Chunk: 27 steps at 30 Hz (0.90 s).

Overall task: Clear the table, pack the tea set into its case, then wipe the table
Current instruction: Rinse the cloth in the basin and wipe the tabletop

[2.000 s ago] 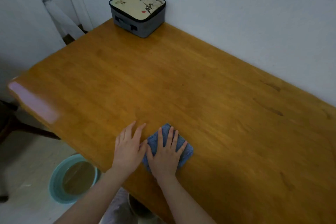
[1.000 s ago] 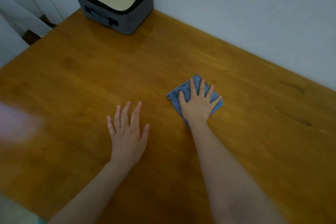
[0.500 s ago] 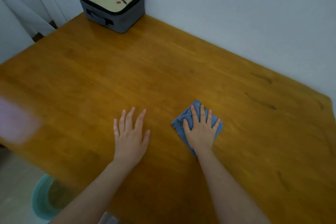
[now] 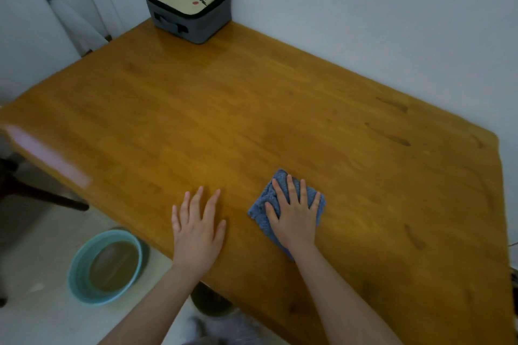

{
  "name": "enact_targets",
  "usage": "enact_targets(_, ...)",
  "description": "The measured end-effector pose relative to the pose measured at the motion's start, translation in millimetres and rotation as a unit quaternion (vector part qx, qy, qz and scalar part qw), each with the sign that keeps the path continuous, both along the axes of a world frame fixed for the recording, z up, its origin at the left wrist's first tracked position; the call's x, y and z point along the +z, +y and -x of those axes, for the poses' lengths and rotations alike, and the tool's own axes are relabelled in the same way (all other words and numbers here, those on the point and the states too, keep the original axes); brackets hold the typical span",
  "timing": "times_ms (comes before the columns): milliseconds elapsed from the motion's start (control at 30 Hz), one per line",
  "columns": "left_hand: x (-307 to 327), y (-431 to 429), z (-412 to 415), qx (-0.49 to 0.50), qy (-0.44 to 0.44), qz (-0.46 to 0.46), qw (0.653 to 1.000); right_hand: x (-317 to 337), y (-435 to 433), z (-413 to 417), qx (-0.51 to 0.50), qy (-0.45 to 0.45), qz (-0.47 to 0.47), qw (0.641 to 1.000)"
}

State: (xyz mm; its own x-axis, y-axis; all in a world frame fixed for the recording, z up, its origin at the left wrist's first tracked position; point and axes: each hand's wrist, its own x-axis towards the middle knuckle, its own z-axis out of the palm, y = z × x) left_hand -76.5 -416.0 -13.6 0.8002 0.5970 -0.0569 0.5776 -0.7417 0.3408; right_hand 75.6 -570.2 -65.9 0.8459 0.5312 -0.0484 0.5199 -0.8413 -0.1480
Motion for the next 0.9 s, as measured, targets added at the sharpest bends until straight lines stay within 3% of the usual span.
enact_targets(167, 4, -12, 19, -0.054, 0.011, -0.057, 0.997, 1, 0, 40, -0.018, -0.011, -0.001, 1.000)
enact_targets(467, 9, -24, 69, -0.092, 0.004, -0.078, 0.993, 6, -2, 112, 0.009, -0.005, -0.012, 1.000)
enact_targets(900, 3, -61, 108, -0.125, 0.002, -0.085, 0.988, 9, -48, 138, 0.034, 0.005, 0.005, 0.999)
